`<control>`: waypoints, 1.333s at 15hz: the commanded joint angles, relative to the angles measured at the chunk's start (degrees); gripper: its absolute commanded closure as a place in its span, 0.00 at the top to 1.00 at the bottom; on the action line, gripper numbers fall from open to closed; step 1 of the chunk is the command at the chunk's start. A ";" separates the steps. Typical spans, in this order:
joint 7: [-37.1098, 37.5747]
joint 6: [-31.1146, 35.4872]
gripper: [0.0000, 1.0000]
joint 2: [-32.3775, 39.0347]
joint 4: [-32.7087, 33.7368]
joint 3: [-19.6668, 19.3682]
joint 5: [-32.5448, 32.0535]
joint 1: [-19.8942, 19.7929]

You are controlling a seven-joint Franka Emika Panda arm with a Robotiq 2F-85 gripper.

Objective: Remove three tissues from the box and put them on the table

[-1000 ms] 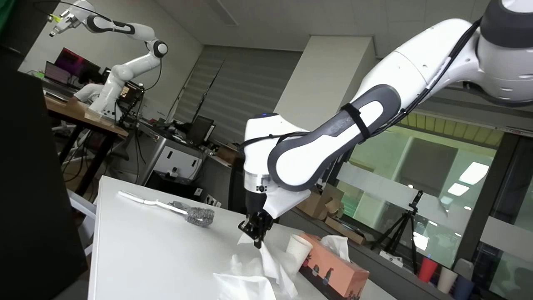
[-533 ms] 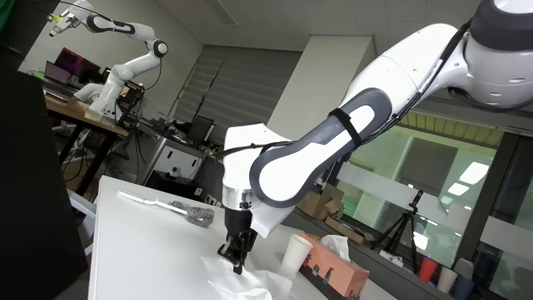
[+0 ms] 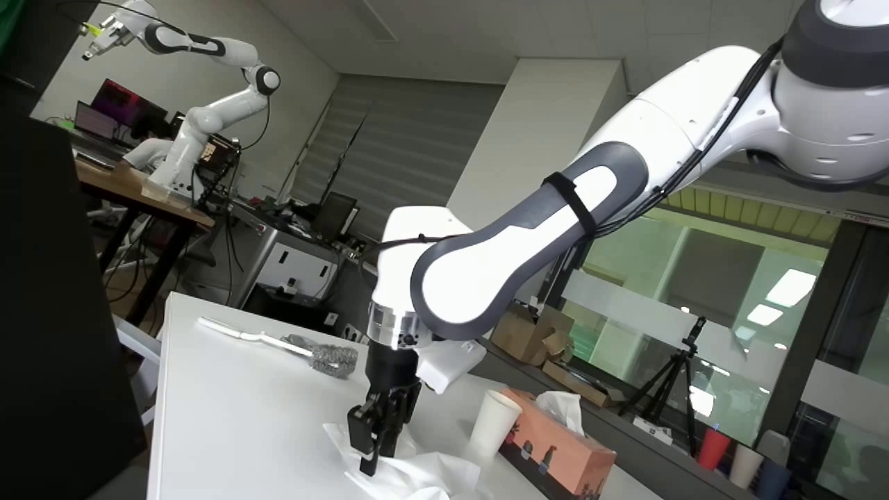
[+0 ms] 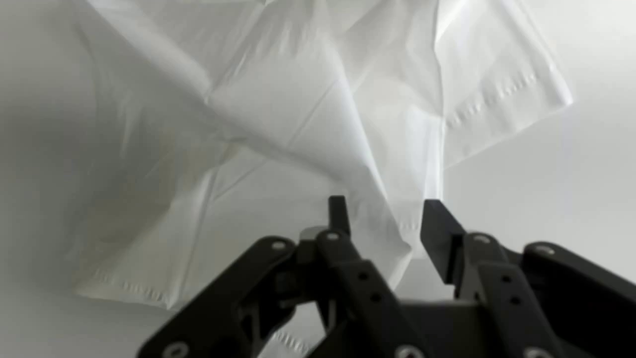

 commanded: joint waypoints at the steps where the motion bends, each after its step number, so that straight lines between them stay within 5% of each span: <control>1: -5.62 2.53 0.75 -4.54 -2.16 1.25 8.25 -4.17; 6: -3.21 4.51 1.00 -11.22 -3.50 -4.78 11.48 -5.76; 13: -2.25 2.76 1.00 -14.54 -3.40 -15.64 4.68 -8.25; 20: -0.14 3.05 1.00 -13.68 -2.05 -20.86 2.33 -13.39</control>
